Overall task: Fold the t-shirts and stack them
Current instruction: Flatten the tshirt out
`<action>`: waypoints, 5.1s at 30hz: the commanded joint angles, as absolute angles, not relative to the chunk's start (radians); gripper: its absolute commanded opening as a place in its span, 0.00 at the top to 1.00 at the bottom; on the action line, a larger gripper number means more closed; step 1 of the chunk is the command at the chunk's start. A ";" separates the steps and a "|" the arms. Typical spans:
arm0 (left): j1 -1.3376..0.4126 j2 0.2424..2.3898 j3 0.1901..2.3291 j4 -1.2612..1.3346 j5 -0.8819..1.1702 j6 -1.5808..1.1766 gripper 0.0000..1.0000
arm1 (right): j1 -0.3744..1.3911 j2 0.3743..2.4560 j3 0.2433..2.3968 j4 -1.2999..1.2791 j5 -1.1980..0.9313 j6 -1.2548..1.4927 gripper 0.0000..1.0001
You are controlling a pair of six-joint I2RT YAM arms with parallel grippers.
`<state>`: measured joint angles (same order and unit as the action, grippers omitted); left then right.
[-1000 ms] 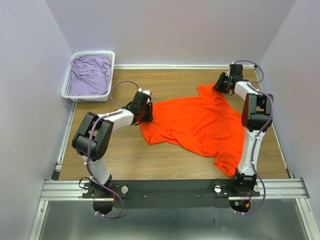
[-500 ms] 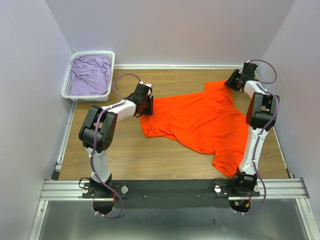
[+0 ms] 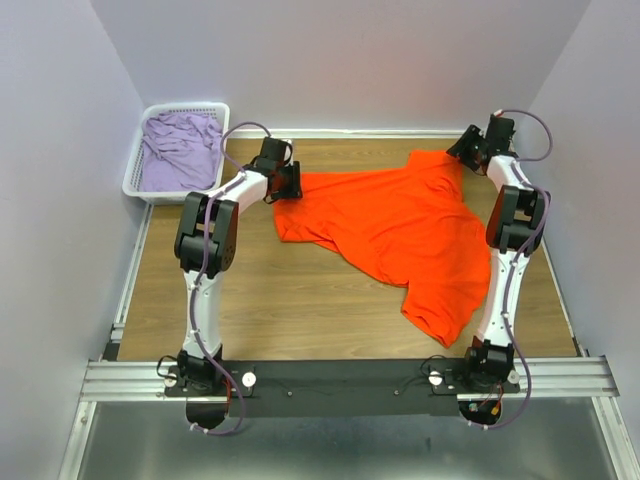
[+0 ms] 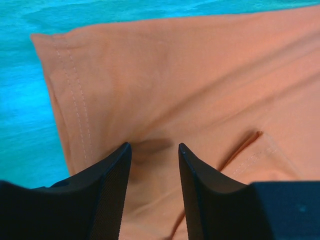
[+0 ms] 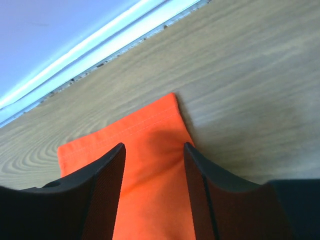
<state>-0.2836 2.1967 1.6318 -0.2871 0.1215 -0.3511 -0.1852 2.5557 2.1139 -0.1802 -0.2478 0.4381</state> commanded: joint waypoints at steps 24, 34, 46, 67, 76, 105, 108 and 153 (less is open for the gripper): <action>-0.259 1.288 1.063 -0.290 -0.167 -0.334 0.17 | 0.343 2.189 1.700 -0.245 -0.580 0.121 0.43; -0.259 1.098 0.943 -0.354 -0.175 -0.333 0.17 | 0.433 2.365 1.807 -0.247 -0.653 0.104 0.50; -0.259 1.072 0.904 -0.365 -0.176 -0.337 0.17 | 0.469 2.404 1.842 -0.249 -0.699 0.113 0.54; -0.258 1.040 0.894 -0.376 -0.239 -0.345 0.17 | 0.644 2.083 1.560 -0.249 -0.581 0.158 0.98; -0.258 1.005 0.885 -0.387 -0.288 -0.367 0.18 | 0.900 1.983 1.364 -0.247 -0.626 0.228 0.99; -0.259 1.194 0.873 -0.281 -0.180 -0.374 0.18 | 0.675 1.579 1.111 -0.413 -0.071 0.336 0.25; -0.265 1.294 0.909 -0.269 -0.153 -0.367 0.19 | 0.481 1.517 1.094 -0.411 -0.006 0.321 0.26; -0.726 1.864 1.032 -0.253 0.219 -0.216 0.32 | -0.126 2.641 2.141 -0.337 -0.271 0.425 0.79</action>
